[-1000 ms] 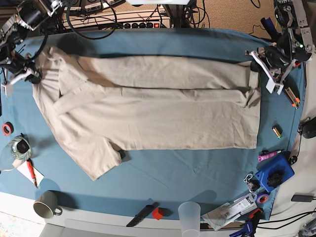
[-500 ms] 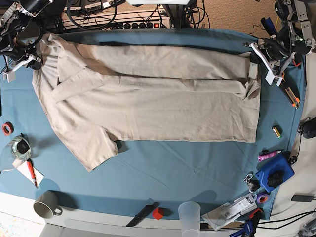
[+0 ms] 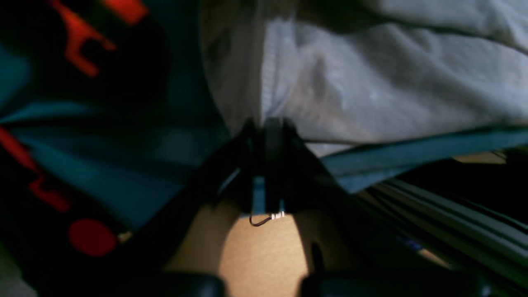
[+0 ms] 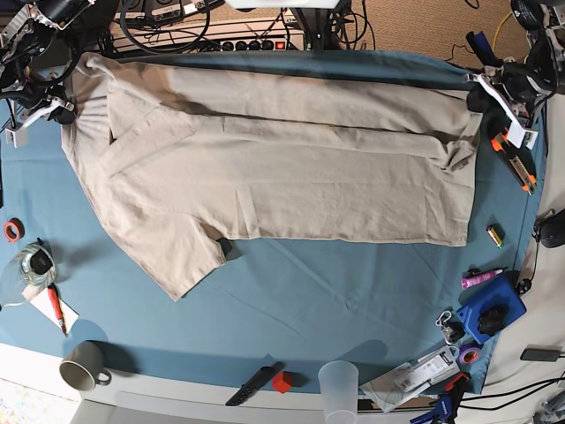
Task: Fold the T-shirt properly
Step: 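Pull the shirt's side edges apart with both grippers to flatten it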
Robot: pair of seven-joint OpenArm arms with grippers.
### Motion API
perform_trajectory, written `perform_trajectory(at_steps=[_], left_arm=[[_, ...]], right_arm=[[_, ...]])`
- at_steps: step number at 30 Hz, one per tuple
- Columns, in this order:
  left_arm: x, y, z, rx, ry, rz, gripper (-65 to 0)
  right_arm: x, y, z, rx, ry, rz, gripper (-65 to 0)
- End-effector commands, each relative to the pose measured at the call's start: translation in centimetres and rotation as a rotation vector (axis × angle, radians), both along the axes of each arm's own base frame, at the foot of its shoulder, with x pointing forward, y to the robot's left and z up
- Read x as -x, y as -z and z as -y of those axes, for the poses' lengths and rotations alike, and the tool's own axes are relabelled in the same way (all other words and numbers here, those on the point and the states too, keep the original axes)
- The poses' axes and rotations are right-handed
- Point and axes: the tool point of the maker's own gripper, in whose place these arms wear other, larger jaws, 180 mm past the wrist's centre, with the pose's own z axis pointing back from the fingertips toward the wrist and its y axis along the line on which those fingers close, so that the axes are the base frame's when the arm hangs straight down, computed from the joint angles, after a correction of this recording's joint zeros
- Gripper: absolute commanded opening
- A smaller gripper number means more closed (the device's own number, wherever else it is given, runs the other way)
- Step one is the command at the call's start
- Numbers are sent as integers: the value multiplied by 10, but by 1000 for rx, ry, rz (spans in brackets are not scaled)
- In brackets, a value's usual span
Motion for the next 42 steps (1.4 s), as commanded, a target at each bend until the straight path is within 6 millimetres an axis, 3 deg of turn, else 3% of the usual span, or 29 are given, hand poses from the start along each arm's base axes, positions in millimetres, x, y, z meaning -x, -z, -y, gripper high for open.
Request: perform_trajectory(at_steps=[1, 2, 4, 6, 9, 18, 21, 29, 33, 38, 42], left_arm=[[-5, -9, 1, 8, 22, 38, -650], [-5, -9, 1, 7, 25, 40, -650], [-5, -9, 1, 6, 24, 38, -637], [-5, -9, 1, 6, 22, 37, -532], [-5, -9, 0, 7, 20, 36, -438], [-7, -14, 2, -2, 32, 52, -435], [-15, -31, 9, -30, 65, 107, -435], [-36, -101, 36, -160, 205, 370, -435], [-37, -112, 17, -213, 159, 397, -435], [-33, -130, -26, -306, 32, 427, -435], [-27, -145, -50, -342, -44, 458, -435]], right_arm=[[-4, -14, 13, 44, -4, 14, -650], [-3, -14, 12, 43, -5, 10, -650], [-3, -14, 12, 43, -5, 10, -573], [-3, -14, 12, 43, -5, 11, -499], [-6, -17, 12, 37, -7, 28, -478], [-41, -79, 25, -6, -37, 239, -478], [-43, -88, 29, 9, -46, 250, -478], [-52, -99, 17, -52, -71, 339, -478], [-61, -120, 5, -66, -118, 429, -478], [-70, -149, -9, 20, -198, 484, -478], [-73, -164, -34, 66, -257, 538, -478]])
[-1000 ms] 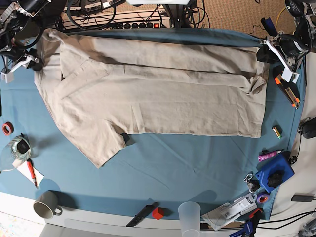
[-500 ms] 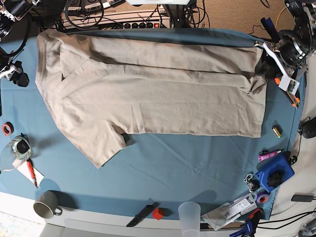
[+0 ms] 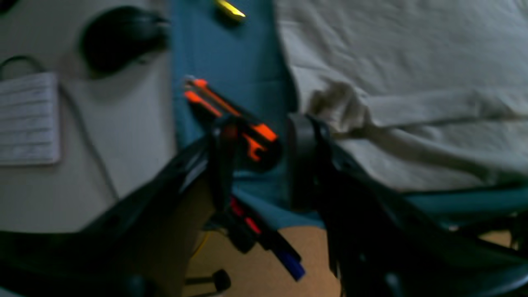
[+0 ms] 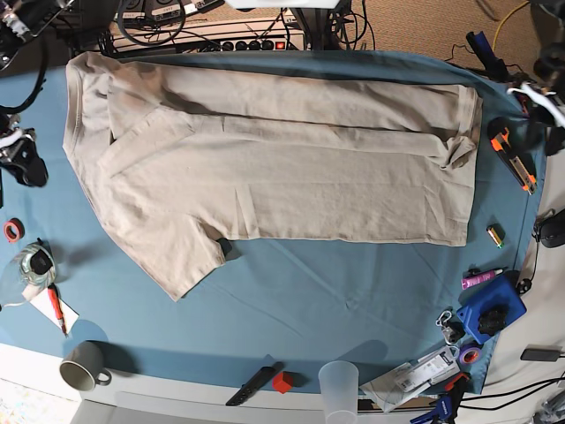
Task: Fold the T-shirt properly
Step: 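Pull the shirt's side edges apart with both grippers to flatten it, then pinch the shirt edge near the collar with the right gripper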
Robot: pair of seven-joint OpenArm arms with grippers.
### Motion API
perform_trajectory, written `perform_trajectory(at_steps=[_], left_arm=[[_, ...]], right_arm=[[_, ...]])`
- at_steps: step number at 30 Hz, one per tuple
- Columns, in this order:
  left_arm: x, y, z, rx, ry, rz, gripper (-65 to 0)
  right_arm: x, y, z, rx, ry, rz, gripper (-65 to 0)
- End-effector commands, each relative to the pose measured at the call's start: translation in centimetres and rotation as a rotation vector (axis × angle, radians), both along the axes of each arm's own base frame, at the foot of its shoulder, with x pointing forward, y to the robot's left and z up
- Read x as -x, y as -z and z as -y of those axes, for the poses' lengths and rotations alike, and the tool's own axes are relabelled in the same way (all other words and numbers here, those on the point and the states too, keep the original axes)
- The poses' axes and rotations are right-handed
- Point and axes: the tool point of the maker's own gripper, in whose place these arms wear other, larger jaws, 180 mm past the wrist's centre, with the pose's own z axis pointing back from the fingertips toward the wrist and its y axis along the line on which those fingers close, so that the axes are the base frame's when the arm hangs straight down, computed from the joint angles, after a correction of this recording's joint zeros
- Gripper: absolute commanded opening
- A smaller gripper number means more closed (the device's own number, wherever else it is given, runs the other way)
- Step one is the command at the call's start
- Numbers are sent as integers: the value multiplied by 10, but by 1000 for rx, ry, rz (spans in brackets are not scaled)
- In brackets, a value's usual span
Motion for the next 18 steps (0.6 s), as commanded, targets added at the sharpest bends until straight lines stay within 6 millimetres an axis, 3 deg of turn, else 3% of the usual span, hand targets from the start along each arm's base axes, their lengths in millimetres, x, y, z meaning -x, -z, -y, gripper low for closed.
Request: perform_trajectory(at_steps=[1, 10, 18], left_arm=[[-1, -10, 1, -7, 14, 34, -435], [10, -3, 0, -5, 11, -11, -435], [10, -4, 0, -5, 12, -4, -435]], right_arm=[[-4, -15, -4, 19, -11, 54, -478], [4, 4, -36, -32, -6, 54, -478], [43, 36, -37, -40, -10, -92, -478]])
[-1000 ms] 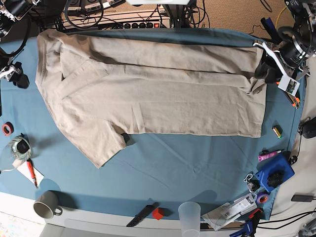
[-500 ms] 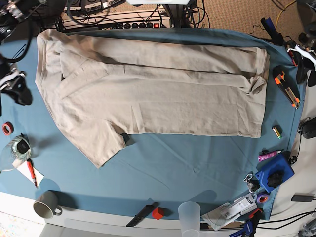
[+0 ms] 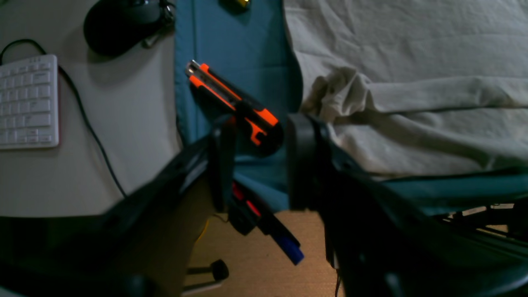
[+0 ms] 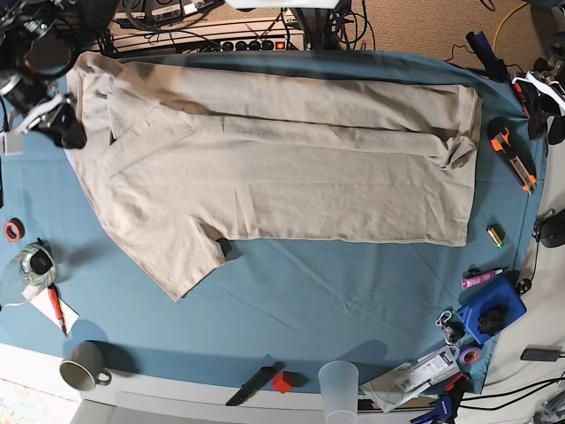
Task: Fold the T-shirt properly
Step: 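Pinch the shirt edge near the collar with the right gripper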
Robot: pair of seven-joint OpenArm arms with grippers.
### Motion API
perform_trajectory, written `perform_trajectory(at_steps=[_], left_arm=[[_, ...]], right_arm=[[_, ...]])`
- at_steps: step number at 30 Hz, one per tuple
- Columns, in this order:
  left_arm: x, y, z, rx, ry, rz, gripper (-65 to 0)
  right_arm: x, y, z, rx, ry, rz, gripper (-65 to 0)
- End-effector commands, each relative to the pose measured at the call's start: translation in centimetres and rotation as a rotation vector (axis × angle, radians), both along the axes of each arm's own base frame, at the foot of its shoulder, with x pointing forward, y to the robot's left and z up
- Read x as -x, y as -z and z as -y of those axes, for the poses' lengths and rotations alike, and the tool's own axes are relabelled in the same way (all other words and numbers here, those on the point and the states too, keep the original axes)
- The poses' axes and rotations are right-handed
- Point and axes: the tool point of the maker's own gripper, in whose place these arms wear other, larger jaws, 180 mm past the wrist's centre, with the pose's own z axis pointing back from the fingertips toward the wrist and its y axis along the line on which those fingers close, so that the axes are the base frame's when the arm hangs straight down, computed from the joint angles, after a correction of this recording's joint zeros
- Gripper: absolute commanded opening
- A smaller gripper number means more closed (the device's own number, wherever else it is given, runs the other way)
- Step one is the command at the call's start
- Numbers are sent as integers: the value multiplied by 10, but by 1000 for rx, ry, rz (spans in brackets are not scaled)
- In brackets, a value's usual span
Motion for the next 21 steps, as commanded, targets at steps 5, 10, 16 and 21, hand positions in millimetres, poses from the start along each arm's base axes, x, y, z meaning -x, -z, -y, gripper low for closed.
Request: perform_trajectory(at_steps=[5, 10, 16, 21], left_arm=[[-5, -11, 2, -7, 18, 48, -435], [-6, -12, 2, -6, 19, 54, -435], [-6, -13, 2, -6, 19, 58, -435], [-7, -14, 2, -6, 19, 66, -435]], right_arm=[[6, -3, -8, -7, -45, -3, -478], [17, 31, -41, -22, -159, -133, -478], [29, 72, -65, 104, -286, -309, -478], [29, 73, -64, 201, -307, -339, -554]])
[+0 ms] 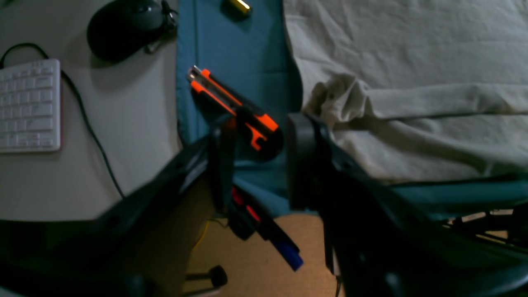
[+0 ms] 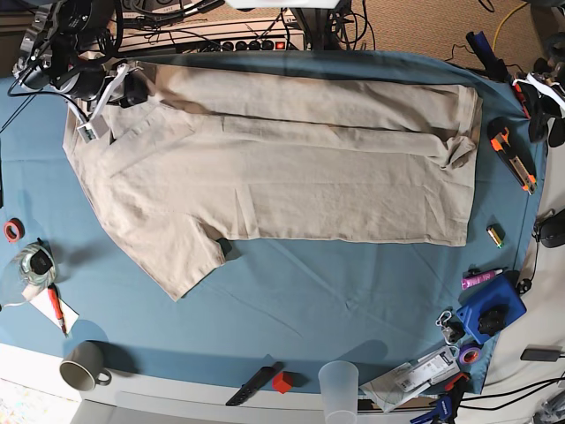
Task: Fold the T-shirt properly
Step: 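Pinch the shirt edge near the collar with the right gripper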
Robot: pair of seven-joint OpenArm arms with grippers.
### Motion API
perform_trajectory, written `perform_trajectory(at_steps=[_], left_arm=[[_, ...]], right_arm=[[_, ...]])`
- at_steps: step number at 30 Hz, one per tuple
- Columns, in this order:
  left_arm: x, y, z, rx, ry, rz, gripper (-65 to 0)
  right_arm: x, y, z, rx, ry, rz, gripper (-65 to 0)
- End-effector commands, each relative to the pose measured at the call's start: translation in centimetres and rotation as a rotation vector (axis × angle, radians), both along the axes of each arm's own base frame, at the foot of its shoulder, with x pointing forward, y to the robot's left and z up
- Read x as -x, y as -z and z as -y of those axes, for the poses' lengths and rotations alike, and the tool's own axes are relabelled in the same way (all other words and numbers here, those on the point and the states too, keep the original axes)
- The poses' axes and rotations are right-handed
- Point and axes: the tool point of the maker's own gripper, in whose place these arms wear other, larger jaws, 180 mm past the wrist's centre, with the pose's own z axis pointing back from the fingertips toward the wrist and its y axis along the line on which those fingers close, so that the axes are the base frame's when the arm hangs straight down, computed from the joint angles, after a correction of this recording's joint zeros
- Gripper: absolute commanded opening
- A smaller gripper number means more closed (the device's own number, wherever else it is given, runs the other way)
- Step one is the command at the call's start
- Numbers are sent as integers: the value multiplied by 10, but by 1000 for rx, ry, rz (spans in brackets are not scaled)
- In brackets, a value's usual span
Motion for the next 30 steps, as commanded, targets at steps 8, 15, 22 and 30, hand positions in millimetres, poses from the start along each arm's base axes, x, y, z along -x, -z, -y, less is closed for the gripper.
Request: perform_trajectory(at_steps=[8, 15, 22, 30], left_arm=[[-5, -11, 2, -8, 18, 46, -435], [-5, -11, 2, -8, 18, 46, -435], [-5, -12, 2, -7, 18, 51, -435], [-11, -14, 9, 9, 40, 80, -435]], right_arm=[[-12, -30, 29, 305, -62, 69, -650], [-6, -29, 57, 438, 3, 16, -650], [-6, -43, 72, 415, 87, 59, -650], [-10, -46, 66, 368, 87, 86, -640]])
